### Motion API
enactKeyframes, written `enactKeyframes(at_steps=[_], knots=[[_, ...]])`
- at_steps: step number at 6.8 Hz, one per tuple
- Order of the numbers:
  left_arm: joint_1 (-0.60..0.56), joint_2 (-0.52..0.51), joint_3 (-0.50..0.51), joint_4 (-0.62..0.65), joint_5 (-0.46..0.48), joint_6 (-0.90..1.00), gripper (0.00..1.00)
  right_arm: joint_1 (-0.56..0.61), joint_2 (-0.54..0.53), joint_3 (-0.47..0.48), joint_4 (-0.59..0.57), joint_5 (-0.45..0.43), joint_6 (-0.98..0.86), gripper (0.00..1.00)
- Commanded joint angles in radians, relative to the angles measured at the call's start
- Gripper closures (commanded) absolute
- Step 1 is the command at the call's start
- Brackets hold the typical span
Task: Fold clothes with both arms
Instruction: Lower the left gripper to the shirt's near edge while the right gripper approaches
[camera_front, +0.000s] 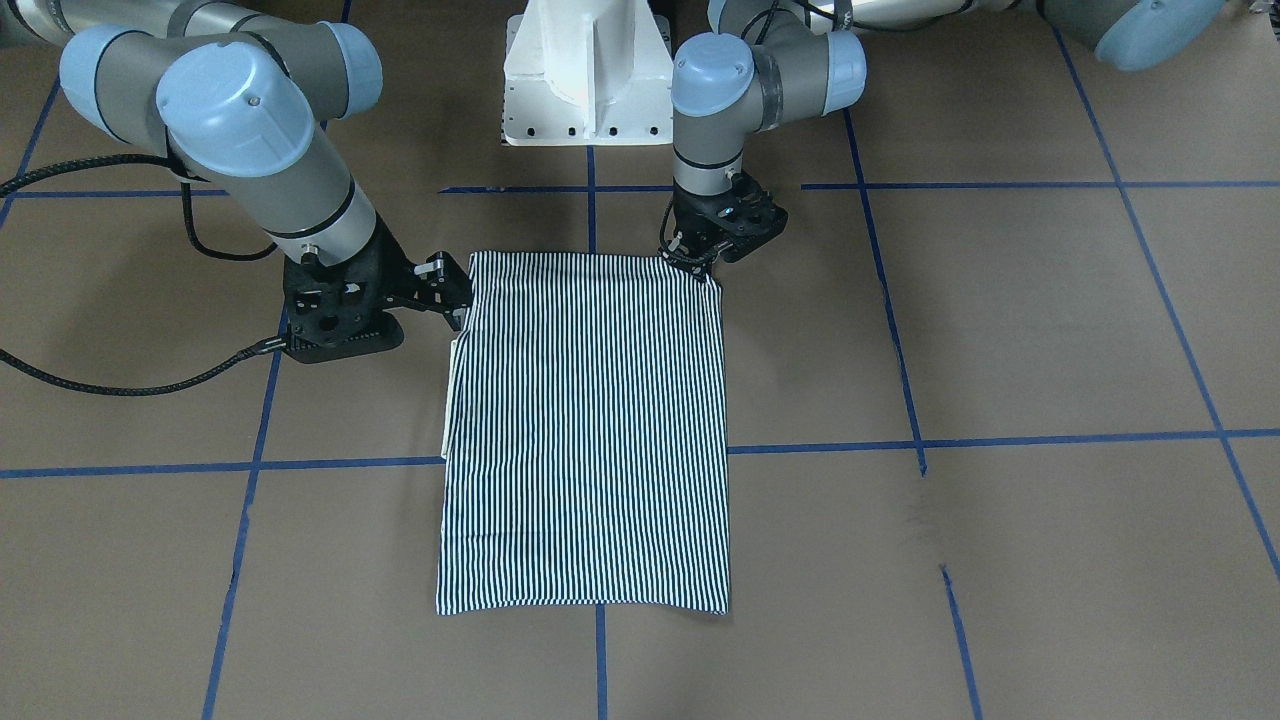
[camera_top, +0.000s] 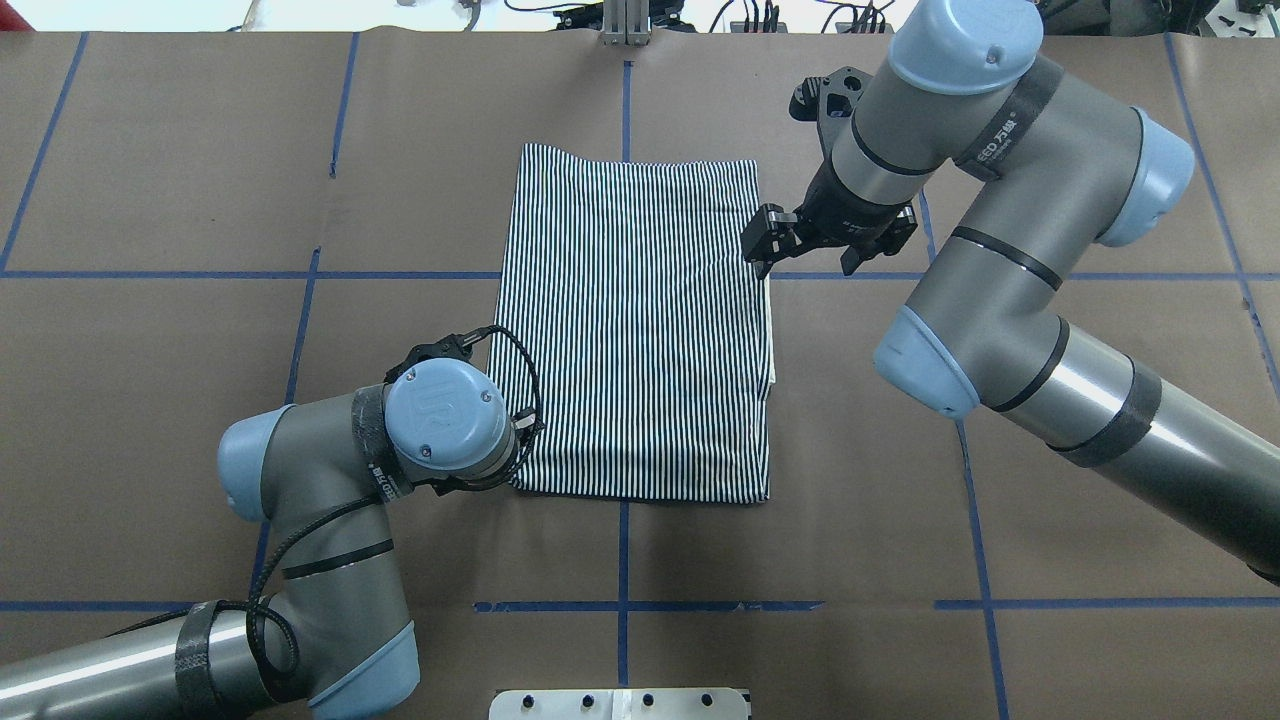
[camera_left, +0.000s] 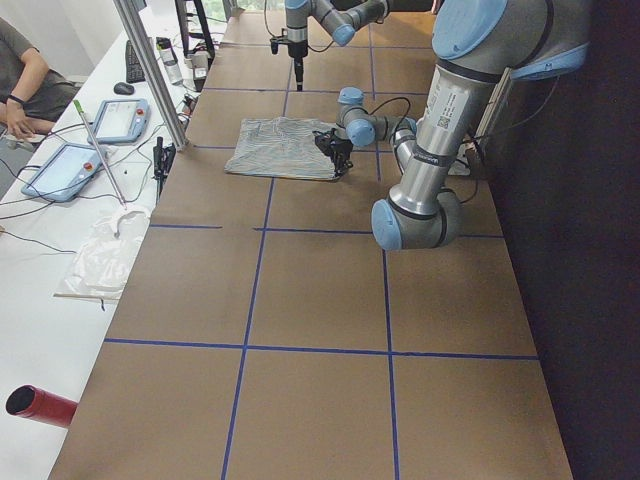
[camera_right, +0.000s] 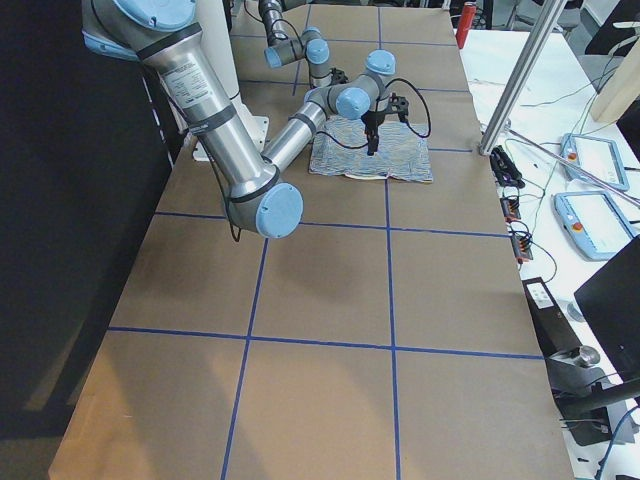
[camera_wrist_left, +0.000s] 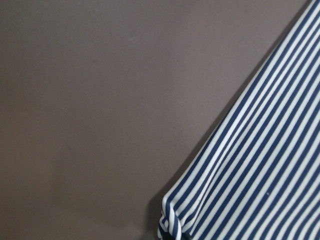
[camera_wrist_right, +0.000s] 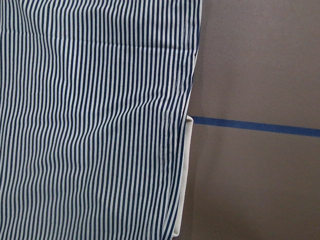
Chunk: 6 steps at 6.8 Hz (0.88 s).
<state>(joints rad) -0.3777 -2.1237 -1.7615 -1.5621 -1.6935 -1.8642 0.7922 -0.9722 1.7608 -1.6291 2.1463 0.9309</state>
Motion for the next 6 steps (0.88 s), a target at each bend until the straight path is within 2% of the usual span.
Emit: enactKeyframes(at_steps=[1, 2, 3, 4, 5, 6], knots=[[-0.003, 0.004, -0.039, 0.033, -0.003, 0.107, 1.0, -0.072, -0.019, 0.069, 0.002, -0.029, 0.245, 0.0], [-0.003, 0.004, -0.039, 0.031, -0.002, 0.15, 1.0, -0.146, -0.017, 0.074, 0.012, -0.083, 0.423, 0.0], [-0.003, 0.002, -0.039, 0.03, -0.002, 0.181, 1.0, -0.221, -0.02, 0.066, 0.071, -0.147, 0.618, 0.0], [-0.003, 0.001, -0.039, 0.028, -0.002, 0.186, 1.0, -0.305, -0.02, 0.054, 0.101, -0.269, 0.807, 0.0], [-0.003, 0.001, -0.039, 0.028, -0.003, 0.186, 1.0, -0.365, -0.007, 0.017, 0.103, -0.38, 0.894, 0.0], [-0.003, 0.002, -0.039, 0.028, -0.003, 0.186, 1.0, -0.379, -0.003, -0.032, 0.103, -0.391, 0.94, 0.0]])
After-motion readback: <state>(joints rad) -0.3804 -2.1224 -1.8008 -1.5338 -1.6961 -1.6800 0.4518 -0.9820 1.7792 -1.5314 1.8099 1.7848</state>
